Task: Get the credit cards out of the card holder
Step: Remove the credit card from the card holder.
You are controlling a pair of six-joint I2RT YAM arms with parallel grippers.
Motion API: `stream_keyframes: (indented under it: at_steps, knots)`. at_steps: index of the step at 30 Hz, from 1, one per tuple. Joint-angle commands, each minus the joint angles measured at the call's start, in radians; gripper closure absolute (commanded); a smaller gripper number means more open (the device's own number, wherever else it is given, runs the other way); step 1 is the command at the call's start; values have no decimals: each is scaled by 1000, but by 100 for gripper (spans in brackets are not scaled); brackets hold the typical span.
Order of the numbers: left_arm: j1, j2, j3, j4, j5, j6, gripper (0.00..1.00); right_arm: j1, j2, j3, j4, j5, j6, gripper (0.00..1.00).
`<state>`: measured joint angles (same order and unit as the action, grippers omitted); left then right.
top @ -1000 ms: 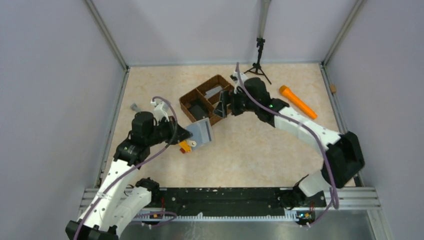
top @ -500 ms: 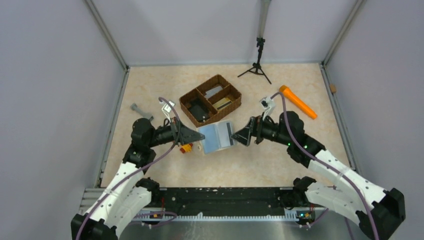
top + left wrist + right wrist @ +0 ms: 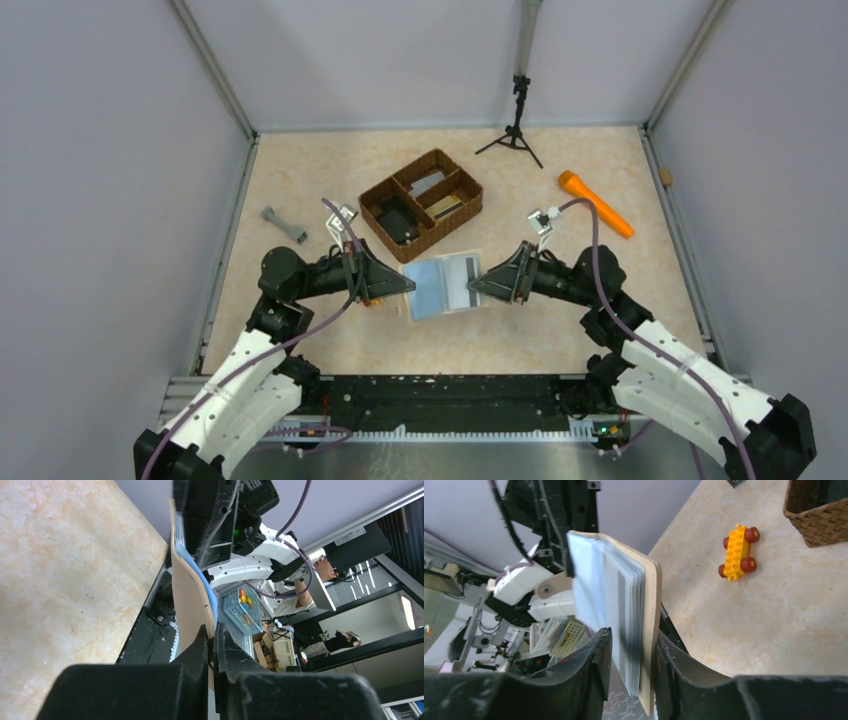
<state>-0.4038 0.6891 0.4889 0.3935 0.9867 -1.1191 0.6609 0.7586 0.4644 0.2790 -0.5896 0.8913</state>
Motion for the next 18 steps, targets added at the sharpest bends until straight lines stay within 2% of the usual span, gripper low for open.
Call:
stream_keyframes:
  at_steps: [1,4,5,7,8,10,12,13,15,18]
  knots:
    - [-5,6,11,15,-10,56,100,10,-81,9,61,12,27,74]
    - [-4,39,15,-18,-15,97,100,9,-98,20,-4,26,5,88]
    - [-4,48,24,-67,-33,139,94,9,-102,25,-42,43,-6,92]
    - [-4,59,77,-299,-134,297,85,9,-110,40,-129,94,-29,100]
    - [-4,61,129,-458,-223,376,77,9,-113,45,-172,125,-45,100]
    - [-4,61,164,-626,-373,478,53,9,-106,56,-265,195,-79,100]
    - [-4,60,176,-703,-460,545,32,9,-85,53,-336,247,-100,100]
    - [-4,59,179,-723,-486,560,26,10,-75,43,-342,258,-100,100]
    - [-4,62,190,-766,-535,587,22,9,-48,10,-302,262,-86,100]
    - [-4,51,203,-828,-607,608,22,9,19,-15,-245,257,-67,100]
